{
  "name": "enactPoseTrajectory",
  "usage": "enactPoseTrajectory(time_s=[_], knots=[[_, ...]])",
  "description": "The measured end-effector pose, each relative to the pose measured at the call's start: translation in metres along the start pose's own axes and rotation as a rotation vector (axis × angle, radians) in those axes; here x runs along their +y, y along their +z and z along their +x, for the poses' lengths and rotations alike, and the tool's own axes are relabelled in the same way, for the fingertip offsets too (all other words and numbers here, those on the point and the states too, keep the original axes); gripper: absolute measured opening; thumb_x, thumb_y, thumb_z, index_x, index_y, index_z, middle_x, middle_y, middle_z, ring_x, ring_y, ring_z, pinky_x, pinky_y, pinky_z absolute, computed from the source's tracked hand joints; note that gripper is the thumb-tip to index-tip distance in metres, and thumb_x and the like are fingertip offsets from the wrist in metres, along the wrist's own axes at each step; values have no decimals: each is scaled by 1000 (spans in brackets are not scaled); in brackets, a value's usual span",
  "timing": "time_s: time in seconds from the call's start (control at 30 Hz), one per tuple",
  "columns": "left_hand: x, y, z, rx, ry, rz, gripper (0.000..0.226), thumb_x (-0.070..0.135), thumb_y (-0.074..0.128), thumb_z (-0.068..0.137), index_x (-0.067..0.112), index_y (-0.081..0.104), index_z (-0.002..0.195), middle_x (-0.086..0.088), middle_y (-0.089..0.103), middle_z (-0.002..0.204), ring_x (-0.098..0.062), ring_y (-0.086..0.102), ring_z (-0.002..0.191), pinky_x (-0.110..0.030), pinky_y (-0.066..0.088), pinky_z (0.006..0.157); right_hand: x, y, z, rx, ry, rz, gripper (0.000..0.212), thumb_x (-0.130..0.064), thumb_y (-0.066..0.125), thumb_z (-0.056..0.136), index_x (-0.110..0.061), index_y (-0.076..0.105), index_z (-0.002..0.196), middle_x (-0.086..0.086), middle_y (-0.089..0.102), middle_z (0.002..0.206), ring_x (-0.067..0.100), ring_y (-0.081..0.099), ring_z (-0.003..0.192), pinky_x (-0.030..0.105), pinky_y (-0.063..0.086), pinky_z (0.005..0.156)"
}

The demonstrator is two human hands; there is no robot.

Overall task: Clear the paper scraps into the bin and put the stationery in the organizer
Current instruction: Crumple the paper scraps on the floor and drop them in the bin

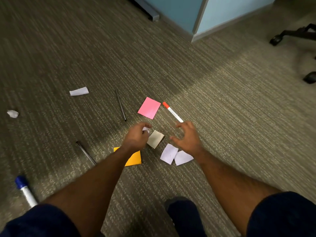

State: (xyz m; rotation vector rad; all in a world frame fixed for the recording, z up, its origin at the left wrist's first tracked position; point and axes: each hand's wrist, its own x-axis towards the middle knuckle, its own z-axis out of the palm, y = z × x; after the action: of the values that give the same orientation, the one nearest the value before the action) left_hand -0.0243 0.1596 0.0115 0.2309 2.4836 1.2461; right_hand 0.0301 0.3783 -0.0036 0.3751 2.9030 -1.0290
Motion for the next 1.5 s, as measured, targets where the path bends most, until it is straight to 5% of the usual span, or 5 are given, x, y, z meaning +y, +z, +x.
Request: enactPoseTrajectory(time_s=[0.27, 0.8, 1.1, 1.27, 1.5], knots=[[7, 41, 10, -171, 82, 599, 79, 65, 63, 74, 29, 35, 139, -13, 52, 131, -36, 59, 111, -44, 50, 87, 20, 18, -30, -326, 71, -329, 125, -91, 60, 40, -49, 10, 146, 14, -10, 160, 38, -9, 147, 63, 3, 116], [-14, 35, 10, -194, -8, 547, 52, 31, 66, 78, 15, 46, 123, -15, 39, 129, -36, 59, 104, -45, 53, 85, 12, 24, -26, -84, -112, -97, 31, -21, 62, 87, -14, 62, 117, 2, 57, 108, 20, 53, 98, 32, 43, 80], [-17, 17, 8, -53, 109, 557, 52, 40, 63, 73, 21, 49, 119, -9, 55, 117, -29, 55, 104, -40, 48, 82, 8, 12, -2, -2, 349, 597, 22, 4, 46, 89, -14, 58, 93, 6, 61, 71, 22, 52, 61, 31, 42, 59], [-20, 13, 8, -79, 51, 413, 54, 38, 67, 73, 22, 49, 121, -7, 52, 121, -28, 57, 100, -38, 49, 80, 19, 5, -10, -23, 199, 153, 6, -23, 57, 93, -20, 59, 88, -4, 56, 78, 19, 51, 76, 31, 37, 72], [-23, 7, 13, -53, 35, 238, 54, 30, 70, 73, 18, 50, 122, -7, 47, 119, -21, 50, 90, -32, 44, 77, 48, -6, -43, -244, 158, -188, 104, -68, 79, 53, -17, 46, 137, 3, 56, 136, 24, 52, 120, 38, 41, 100]])
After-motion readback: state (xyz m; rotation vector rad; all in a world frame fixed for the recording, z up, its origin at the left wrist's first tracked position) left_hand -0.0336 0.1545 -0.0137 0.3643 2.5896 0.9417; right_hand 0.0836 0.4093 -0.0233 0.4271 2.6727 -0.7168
